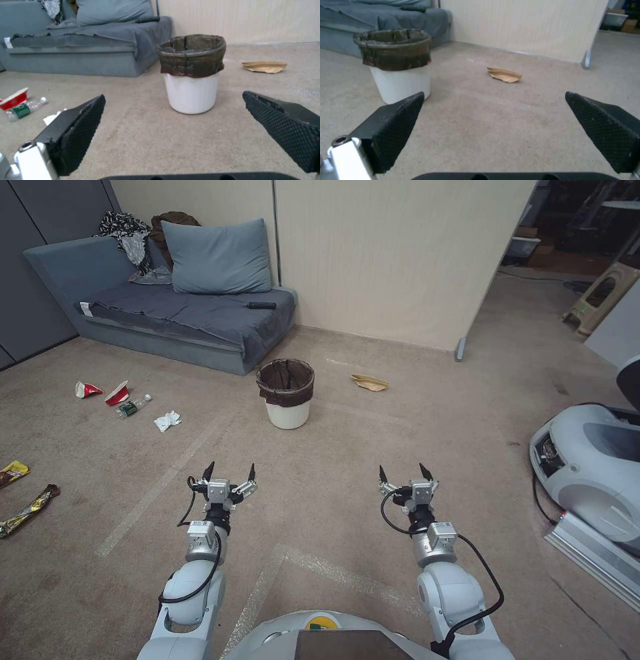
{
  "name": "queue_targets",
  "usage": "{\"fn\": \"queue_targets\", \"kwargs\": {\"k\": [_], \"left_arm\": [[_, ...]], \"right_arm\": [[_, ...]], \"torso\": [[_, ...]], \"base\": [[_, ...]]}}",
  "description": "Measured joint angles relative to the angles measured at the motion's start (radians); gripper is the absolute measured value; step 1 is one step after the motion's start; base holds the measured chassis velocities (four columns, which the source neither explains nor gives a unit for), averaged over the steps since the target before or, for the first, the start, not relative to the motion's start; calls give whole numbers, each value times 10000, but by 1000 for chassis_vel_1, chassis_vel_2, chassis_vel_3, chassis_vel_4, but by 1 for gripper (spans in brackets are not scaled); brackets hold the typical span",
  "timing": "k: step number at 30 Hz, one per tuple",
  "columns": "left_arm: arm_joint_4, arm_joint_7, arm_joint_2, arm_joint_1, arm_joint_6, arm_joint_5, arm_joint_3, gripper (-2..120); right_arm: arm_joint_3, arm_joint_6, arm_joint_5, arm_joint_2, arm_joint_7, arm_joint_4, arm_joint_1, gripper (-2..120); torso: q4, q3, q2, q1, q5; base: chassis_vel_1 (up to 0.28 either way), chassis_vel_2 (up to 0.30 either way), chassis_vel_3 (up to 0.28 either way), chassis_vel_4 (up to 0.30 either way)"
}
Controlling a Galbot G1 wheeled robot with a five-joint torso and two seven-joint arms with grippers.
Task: Pick up the trash bin, then pick up the garbage from the floor and place it into the trash bin.
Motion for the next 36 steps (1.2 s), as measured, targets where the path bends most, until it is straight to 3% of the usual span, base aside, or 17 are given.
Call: {"fn": "queue_targets", "kwargs": {"k": [22,25,26,28,29,31,36], "left_arm": [[0,-21,2,0,-7,0,0,100],[89,-800,122,-59,-320,-85,-84,100],[89,-800,122,-59,-320,-85,-84,100],[209,-1757,277,-136,-719,-217,-181,100],[209,-1757,277,-136,-719,-217,-181,100],[318,-2472,397,-202,-1102,-331,-277,100],[327,-2575,418,-220,-1312,-373,-307,100]], "right_arm": [[0,8,-4,3,10,0,-2,100],[63,471,-162,162,408,19,-94,100],[63,471,-162,162,408,19,-94,100],[190,1317,-500,455,1115,74,-269,100],[190,1317,-500,455,1115,74,-269,100],[333,2231,-868,777,1893,131,-460,100],[534,3222,-1016,1038,2539,274,-646,100]], "torso": [[0,0,0,0,0],[0,0,0,0,1],[0,0,0,0,1],[1,0,0,0,-1],[1,0,0,0,-1],[0,0,0,0,-1],[-1,0,0,0,-2]], "base": [[0,0,0,0],[0,0,0,0],[0,0,0,0],[0,0,0,0],[0,0,0,0],[0,0,0,0],[0,0,0,0]]}}
